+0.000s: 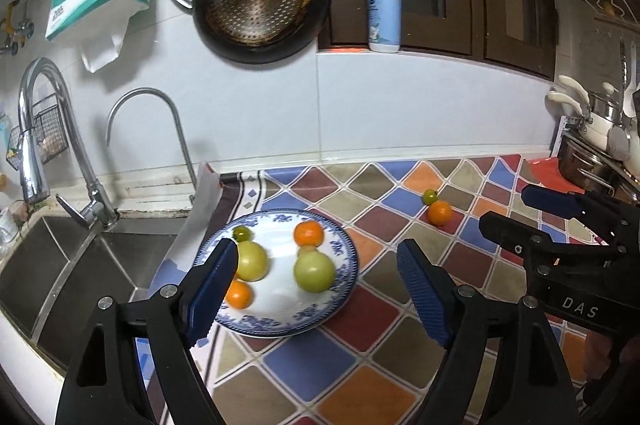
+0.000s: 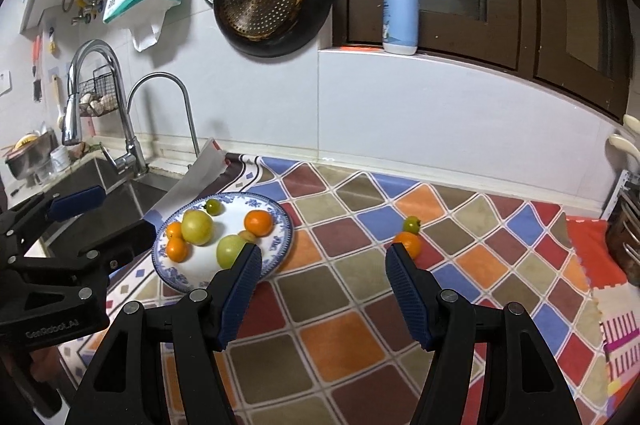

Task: Organize fruits
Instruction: 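Move both tools toward the last mandarin and small green fruit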

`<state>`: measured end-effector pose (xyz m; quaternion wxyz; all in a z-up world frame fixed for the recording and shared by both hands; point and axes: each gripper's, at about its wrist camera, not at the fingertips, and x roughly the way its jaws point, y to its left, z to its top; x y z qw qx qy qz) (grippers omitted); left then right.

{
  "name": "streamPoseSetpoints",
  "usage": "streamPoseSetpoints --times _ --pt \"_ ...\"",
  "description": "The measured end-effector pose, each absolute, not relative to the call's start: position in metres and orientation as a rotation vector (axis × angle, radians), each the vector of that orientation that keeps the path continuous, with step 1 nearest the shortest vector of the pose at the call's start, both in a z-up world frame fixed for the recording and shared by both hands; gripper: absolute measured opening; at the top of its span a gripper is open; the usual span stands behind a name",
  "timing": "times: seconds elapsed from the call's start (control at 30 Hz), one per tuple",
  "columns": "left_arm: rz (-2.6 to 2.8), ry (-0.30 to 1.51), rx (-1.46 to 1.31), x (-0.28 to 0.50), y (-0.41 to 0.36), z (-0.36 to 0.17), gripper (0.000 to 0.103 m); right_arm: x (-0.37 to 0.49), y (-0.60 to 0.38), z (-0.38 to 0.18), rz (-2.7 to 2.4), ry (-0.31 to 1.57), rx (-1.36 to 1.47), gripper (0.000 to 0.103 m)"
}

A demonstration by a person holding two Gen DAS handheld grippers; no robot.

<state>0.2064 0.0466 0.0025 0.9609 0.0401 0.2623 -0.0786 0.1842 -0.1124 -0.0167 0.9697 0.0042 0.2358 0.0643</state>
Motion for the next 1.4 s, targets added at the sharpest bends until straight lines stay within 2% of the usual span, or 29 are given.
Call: streamPoseSetpoints --times 0.77,1.4 --pt "-0.297 0.514 0.111 0.258 -0.035 0.003 0.082 0.204 -0.194 -0.017 0.048 0.461 0.013 0.065" --pt "-0.428 0.671 0.165 0.337 -0.099 -0.052 0.081 0.266 -0.246 -0.069 -0.006 0.575 0.05 0.065"
